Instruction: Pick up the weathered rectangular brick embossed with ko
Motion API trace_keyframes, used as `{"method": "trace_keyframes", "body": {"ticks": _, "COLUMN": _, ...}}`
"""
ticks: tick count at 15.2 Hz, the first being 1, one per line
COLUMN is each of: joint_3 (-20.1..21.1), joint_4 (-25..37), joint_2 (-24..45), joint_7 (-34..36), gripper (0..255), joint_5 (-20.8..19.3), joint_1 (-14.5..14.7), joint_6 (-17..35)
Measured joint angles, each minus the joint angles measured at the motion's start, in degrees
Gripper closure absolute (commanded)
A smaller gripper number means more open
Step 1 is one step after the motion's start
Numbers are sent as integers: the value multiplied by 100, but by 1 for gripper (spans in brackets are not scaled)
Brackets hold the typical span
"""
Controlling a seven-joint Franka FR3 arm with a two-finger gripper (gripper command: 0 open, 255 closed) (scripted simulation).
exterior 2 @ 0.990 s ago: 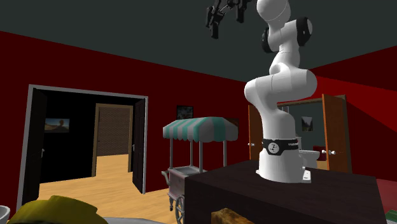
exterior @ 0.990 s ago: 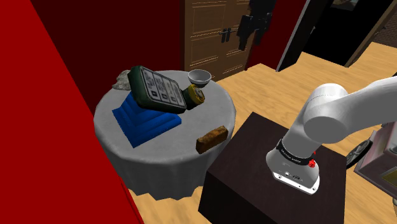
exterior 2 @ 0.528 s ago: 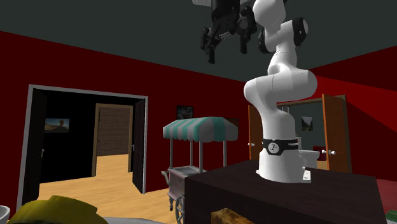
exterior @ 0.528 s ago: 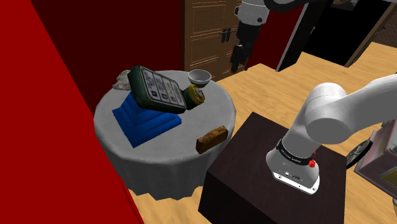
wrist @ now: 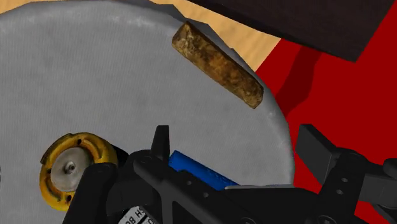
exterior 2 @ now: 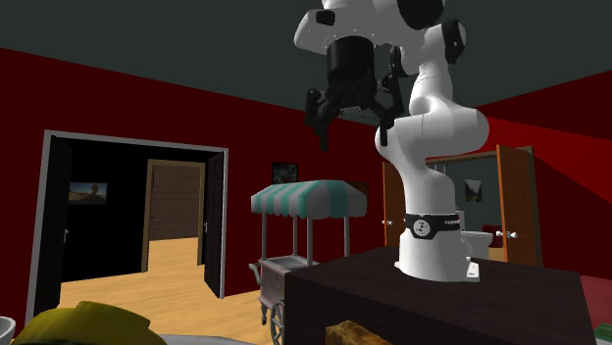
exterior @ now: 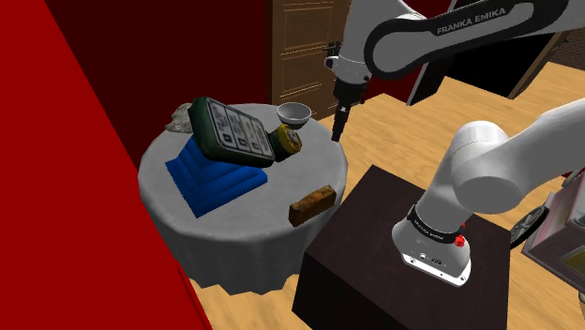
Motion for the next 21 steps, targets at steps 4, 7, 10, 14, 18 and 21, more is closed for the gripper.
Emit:
{"method": "trace_keyframes", "body": {"ticks": 4, "joint_3": -230, "joint_4": -424, "joint_2": 647, "joint_7": -692, "gripper": 0, "joint_5": -77, "joint_1": 275, "joint_6": 1068}}
{"method": "trace_keyframes", "body": {"ticks": 7, "joint_3": -393, "joint_4": -613, "joint_2": 1157, "joint_7": -1223, "gripper": 0, "joint_5": -90, "joint_1": 507, "joint_6": 1770}}
{"method": "trace_keyframes", "body": {"ticks": 10, "joint_3": -608, "joint_4": -734, "joint_2": 1856, "joint_7": -1846, "gripper": 0, "joint_5": -25, "joint_1": 779, "joint_6": 2582}}
{"method": "trace_keyframes", "body": {"ticks": 14, "joint_3": -904, "joint_4": -797, "joint_2": 2997, "joint_7": -2883, "gripper": 0, "joint_5": 458, "joint_1": 1340, "joint_6": 3759}}
{"method": "trace_keyframes", "body": {"ticks": 18, "joint_3": -741, "joint_4": -654, "joint_2": 4276, "joint_7": -4832, "gripper": 0, "joint_5": 2257, "joint_1": 1852, "joint_6": 4787}}
{"method": "trace_keyframes", "body": {"ticks": 21, "joint_3": 62, "joint_4": -419, "joint_2": 4991, "joint_7": -6225, "gripper": 0, "joint_5": 3689, "joint_1": 1431, "joint_6": 5221}}
